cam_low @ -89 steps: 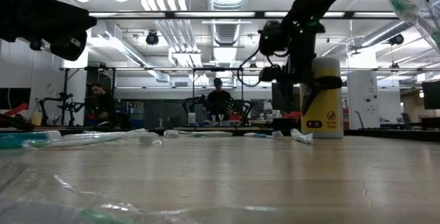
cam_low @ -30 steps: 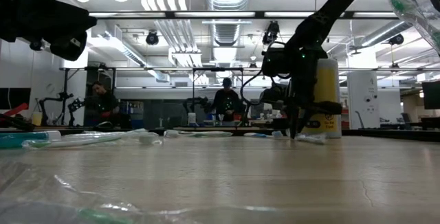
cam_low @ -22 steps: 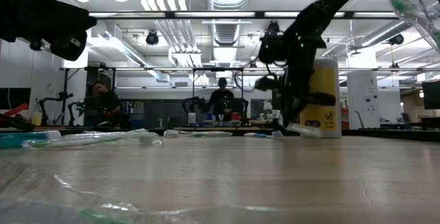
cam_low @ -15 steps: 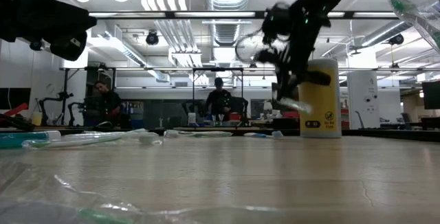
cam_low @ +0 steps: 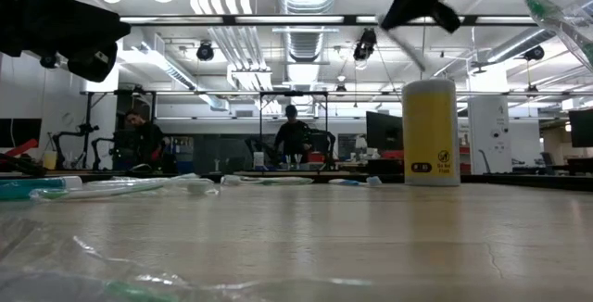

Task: Pick & Place toothbrushing station
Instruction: Put the green toothbrush into the transparent organizer

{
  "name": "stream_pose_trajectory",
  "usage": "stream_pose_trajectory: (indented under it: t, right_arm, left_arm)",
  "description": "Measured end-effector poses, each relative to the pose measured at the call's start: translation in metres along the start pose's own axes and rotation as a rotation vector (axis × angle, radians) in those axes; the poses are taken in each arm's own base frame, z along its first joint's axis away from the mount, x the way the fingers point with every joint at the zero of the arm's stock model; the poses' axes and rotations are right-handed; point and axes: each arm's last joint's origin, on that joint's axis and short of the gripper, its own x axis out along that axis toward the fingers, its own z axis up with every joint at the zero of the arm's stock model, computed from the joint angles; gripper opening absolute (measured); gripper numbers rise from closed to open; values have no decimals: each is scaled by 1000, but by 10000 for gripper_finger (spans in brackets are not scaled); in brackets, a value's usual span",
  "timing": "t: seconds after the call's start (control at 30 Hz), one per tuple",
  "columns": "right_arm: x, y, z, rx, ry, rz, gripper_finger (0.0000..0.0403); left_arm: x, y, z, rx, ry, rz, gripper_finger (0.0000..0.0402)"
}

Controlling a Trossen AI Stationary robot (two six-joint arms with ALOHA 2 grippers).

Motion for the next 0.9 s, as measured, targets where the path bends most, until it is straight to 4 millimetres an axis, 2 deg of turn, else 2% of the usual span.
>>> stream_pose_trajectory:
  t: [0.1,0.27,0.57,0.9]
  right_arm:
    - [-24,5,-4,-65,-31,75,9]
    - [-49,12,-15,-125,-62,151,8]
    - [-86,32,-38,-241,-123,262,8]
    - [-121,52,-73,-356,-182,359,8]
  left_arm:
    - [0,0,0,0,0,0,83]
    - [0,0,0,0,0,-1,83]
    - [0,0,0,0,0,0,83]
    - [0,0,0,0,0,0,83]
